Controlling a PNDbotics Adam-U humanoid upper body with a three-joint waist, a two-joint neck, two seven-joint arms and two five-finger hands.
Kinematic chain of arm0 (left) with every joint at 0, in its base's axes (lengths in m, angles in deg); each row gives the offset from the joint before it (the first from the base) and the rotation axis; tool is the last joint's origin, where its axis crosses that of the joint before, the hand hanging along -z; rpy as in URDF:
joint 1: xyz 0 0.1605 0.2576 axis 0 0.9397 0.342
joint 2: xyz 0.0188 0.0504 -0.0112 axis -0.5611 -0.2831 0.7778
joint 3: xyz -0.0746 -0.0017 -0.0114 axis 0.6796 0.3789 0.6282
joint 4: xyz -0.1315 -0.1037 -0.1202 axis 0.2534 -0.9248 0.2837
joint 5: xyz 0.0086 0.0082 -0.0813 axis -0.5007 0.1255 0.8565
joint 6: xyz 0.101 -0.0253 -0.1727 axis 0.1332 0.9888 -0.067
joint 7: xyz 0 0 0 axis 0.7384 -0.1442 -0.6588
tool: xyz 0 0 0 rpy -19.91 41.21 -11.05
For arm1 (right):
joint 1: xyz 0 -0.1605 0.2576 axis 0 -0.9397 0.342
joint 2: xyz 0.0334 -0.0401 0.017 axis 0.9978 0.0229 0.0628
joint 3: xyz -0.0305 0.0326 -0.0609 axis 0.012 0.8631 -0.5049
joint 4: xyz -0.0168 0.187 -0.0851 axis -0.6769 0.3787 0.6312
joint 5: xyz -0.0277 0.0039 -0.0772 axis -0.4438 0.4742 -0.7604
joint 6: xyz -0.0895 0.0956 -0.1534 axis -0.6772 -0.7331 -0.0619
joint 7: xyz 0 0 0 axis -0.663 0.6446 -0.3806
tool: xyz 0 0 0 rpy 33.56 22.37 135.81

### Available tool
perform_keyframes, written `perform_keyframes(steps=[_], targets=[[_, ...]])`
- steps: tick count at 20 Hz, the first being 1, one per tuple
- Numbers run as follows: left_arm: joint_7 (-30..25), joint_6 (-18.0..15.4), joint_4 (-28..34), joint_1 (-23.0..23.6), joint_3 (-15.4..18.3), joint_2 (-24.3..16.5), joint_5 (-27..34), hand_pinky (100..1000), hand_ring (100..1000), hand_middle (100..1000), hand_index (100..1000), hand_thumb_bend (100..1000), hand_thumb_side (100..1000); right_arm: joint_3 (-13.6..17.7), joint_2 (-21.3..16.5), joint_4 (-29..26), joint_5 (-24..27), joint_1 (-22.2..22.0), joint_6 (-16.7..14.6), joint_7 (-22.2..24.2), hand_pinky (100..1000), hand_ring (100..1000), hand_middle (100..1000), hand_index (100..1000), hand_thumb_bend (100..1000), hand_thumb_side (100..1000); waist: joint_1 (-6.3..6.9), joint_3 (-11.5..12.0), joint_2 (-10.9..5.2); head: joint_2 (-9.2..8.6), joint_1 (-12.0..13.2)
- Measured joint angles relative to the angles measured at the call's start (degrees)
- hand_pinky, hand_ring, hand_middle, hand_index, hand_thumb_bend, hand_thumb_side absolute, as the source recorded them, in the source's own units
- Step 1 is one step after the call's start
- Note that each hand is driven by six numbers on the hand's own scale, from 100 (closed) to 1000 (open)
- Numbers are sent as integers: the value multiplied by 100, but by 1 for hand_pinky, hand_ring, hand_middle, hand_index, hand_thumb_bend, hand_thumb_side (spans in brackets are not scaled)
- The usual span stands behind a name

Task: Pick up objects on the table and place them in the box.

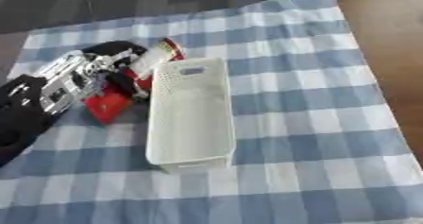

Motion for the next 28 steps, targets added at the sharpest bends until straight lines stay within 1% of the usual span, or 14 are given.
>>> perform_keyframes(steps=[4, 10, 13, 16, 17, 18, 19, 20, 21, 22, 23, 24, 25, 28], targets=[[-41, -32, -123, -2, 40, 7, -21, 631, 749, 864, 961, 705, 402, 9, 0, 0, -15, 0, 7, -6, 588, 744, 822, 828, 100, 642, 0, 18, -15, 49, 0], [-146, -43, -519, -171, 206, 213, -158, 623, 735, 826, 961, 662, 365, 19, -1, 0, -25, -1, 9, -6, 587, 744, 822, 828, 100, 642, -3, 20, -28, 92, 0], [-137, -56, -796, -278, 339, 369, -367, 611, 715, 804, 952, 647, 351, 19, -1, 0, -25, -1, 9, -6, 587, 743, 822, 829, 100, 643, -7, 19, -28, 98, 0], [-69, -122, -1014, -402, 477, 511, -575, 556, 661, 764, 930, 611, 295, 19, -1, 0, -25, -1, 10, -5, 587, 743, 822, 828, 100, 642, -10, 7, -30, 135, -1], [-27, -141, -1060, -435, 520, 551, -661, 395, 553, 664, 845, 529, 198, 19, -1, 0, -25, -1, 10, -4, 586, 743, 821, 829, 100, 642, -10, -4, -31, 137, -1], [39, -146, -1101, -468, 559, 586, -752, 412, 565, 678, 859, 540, 208, 19, -1, 0, -25, -1, 10, -4, 586, 743, 821, 829, 100, 642, -10, -17, -32, 138, -1], [121, -141, -1147, -497, 594, 623, -844, 271, 452, 532, 704, 332, 100, 19, -1, 0, -25, -1, 10, -4, 586, 742, 821, 829, 100, 643, -10, -25, -32, 140, -1], [224, -123, -1190, -508, 635, 658, -958, 216, 411, 484, 625, 228, 100, 18, -1, 0, -25, -1, 11, -3, 585, 742, 821, 829, 100, 643, -10, -36, -32, 140, -1], [337, -95, -1238, -530, 675, 680, -1085, 154, 369, 410, 522, 158, 100, 18, -1, 0, -25, -1, 11, -3, 584, 742, 821, 829, 100, 643, -10, -49, -32, 140, -1], [452, -76, -1293, -549, 712, 709, -1219, 129, 353, 383, 497, 156, 100, 18, -1, 0, -25, -1, 11, -2, 584, 742, 821, 829, 100, 643, -10, -53, -32, 141, -1], [560, -77, -1334, -554, 746, 733, -1363, 100, 266, 275, 397, 127, 100, 18, -1, 0, -25, -1, 13, -1, 584, 741, 821, 829, 100, 643, -10, -53, -32, 141, -1], [658, -108, -1374, -557, 779, 754, -1493, 100, 273, 285, 406, 129, 100, 18, -1, 0, -25, -1, 16, 3, 584, 741, 821, 829, 100, 643, -10, -54, -32, 142, -1], [742, -163, -1410, -566, 807, 759, -1599, 100, 218, 223, 342, 113, 100, 18, -1, 0, -25, -1, 18, 5, 583, 741, 821, 829, 100, 644, -10, -55, -32, 142, -1], [933, -363, -1505, -570, 878, 760, -1858, 100, 211, 218, 328, 152, 100, 18, -1, 1, -25, -1, 23, 11, 582, 740, 821, 829, 100, 644, -10, -55, -32, 142, -1]])
